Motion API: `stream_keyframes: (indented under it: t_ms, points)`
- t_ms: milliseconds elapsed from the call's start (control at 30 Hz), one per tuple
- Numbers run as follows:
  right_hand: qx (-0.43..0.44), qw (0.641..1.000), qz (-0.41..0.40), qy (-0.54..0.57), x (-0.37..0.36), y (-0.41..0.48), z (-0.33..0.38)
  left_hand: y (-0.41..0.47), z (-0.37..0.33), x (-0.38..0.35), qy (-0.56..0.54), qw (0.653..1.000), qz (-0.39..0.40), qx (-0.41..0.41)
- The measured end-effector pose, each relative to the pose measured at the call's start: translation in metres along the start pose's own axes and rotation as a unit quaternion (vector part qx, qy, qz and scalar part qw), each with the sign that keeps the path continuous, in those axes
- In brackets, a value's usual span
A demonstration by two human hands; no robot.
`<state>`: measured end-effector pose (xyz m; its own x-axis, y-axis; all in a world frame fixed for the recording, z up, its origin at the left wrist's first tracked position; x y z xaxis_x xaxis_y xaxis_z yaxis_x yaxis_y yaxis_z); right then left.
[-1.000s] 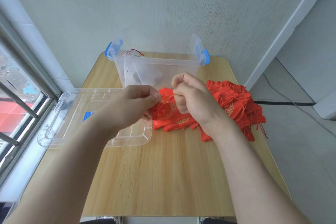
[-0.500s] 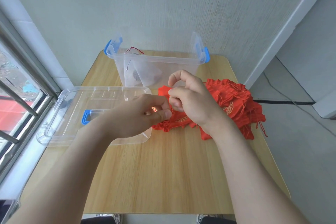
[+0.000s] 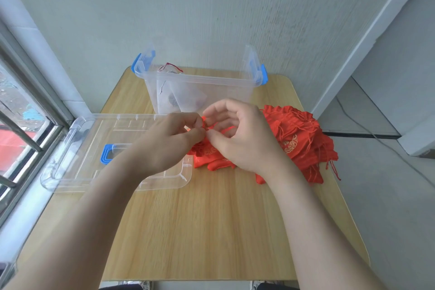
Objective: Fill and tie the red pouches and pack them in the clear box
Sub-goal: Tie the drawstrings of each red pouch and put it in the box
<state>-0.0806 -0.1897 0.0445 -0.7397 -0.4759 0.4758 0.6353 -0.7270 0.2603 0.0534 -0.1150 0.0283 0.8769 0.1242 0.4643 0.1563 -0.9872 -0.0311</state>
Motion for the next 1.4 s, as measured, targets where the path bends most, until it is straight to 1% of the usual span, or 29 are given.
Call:
stream_keyframes:
  t_ms: [200, 400, 500, 633, 867, 1067, 1300, 1400]
  points:
    - [0.022, 1.0, -0.006, -0.016, -0.001, -0.001, 0.003, 0.001, 0.001, 0.008, 0.041, 0.998, -0.046, 0.003]
    - [0.006, 0.999, 0.029, -0.031, -0.003, -0.001, 0.004, 0.0, 0.006, 0.011, 0.075, 0.996, -0.037, 0.022]
    - [0.001, 0.999, 0.03, -0.038, -0.002, -0.002, 0.007, 0.0, 0.007, 0.01, 0.089, 0.995, -0.031, 0.022]
    - [0.02, 0.999, 0.021, -0.043, -0.002, -0.002, 0.013, 0.001, 0.007, 0.012, 0.09, 0.995, -0.031, 0.013]
    - [0.003, 0.996, 0.049, -0.074, -0.005, -0.003, 0.011, -0.003, 0.007, 0.011, 0.145, 0.989, -0.013, 0.013]
    - [0.007, 0.996, 0.042, -0.076, 0.0, -0.002, 0.014, -0.003, 0.006, 0.014, 0.118, 0.993, -0.02, 0.016]
    - [0.031, 0.992, 0.025, -0.119, -0.001, -0.002, 0.018, -0.003, 0.007, 0.016, 0.103, 0.994, -0.026, 0.01]
    - [0.029, 0.991, 0.046, -0.121, -0.005, -0.004, 0.017, -0.003, 0.006, 0.015, 0.119, 0.993, -0.02, 0.001]
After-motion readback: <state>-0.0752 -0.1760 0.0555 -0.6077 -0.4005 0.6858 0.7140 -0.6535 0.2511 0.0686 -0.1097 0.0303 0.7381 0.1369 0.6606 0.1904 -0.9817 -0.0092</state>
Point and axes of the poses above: each hand's wrist, its own y-axis towards the middle knuckle, its own x-axis out of the back of the hand, z = x × y, the point moved 7 cm from there along y, towards the middle knuckle, and after that the axes turned 1 degree about x, right-handed, at the moved point
